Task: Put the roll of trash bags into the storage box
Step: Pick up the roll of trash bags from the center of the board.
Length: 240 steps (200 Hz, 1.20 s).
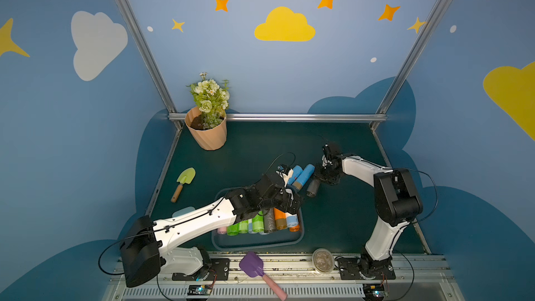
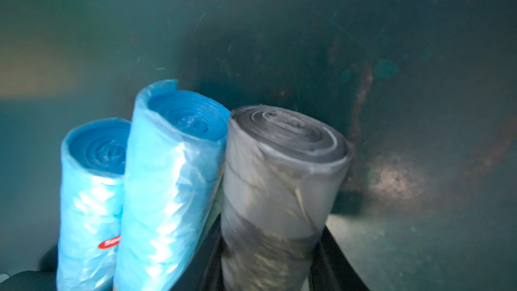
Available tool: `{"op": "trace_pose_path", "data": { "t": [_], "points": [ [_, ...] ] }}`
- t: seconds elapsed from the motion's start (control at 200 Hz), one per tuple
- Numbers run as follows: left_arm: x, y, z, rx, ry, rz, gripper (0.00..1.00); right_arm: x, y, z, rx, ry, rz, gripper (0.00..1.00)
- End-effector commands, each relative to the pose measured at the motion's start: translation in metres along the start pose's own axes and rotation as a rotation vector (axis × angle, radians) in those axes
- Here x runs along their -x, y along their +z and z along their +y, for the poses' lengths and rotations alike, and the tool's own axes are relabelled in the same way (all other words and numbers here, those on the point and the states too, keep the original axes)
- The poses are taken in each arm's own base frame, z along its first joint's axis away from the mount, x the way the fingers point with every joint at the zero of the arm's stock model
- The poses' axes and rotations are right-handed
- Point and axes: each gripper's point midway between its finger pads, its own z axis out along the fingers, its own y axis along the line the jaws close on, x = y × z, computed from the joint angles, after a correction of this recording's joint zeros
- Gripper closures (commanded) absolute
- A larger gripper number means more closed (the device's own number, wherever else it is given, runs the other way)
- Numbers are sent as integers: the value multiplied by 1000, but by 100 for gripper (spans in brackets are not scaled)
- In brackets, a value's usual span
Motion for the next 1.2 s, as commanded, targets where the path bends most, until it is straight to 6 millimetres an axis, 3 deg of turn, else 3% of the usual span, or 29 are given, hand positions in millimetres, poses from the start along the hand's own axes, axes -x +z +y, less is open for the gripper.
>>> {"op": "trace_pose_path", "data": {
  "t": [0.0,0.325,0.531,0.701,0.916,1.196],
  "points": [
    [8,0,-5,-12,6,-31,0,-6,-6,-3,6,-41,-12,66],
    [14,10,-9,-13,-5,-122,0,-22,-63,8,86,-108,-115,72],
    [17,28,-12,-29,-95,-120,2,-39,-110,41,216,-139,-171,72],
    [17,44,-26,-85,-114,-87,4,-52,-137,67,304,-179,-196,72],
    [24,49,-19,-70,-167,-154,7,-70,-158,85,349,-217,-209,71],
    [28,60,-27,-107,-174,-149,14,-83,-164,92,372,-231,-202,71]
  ]
}}
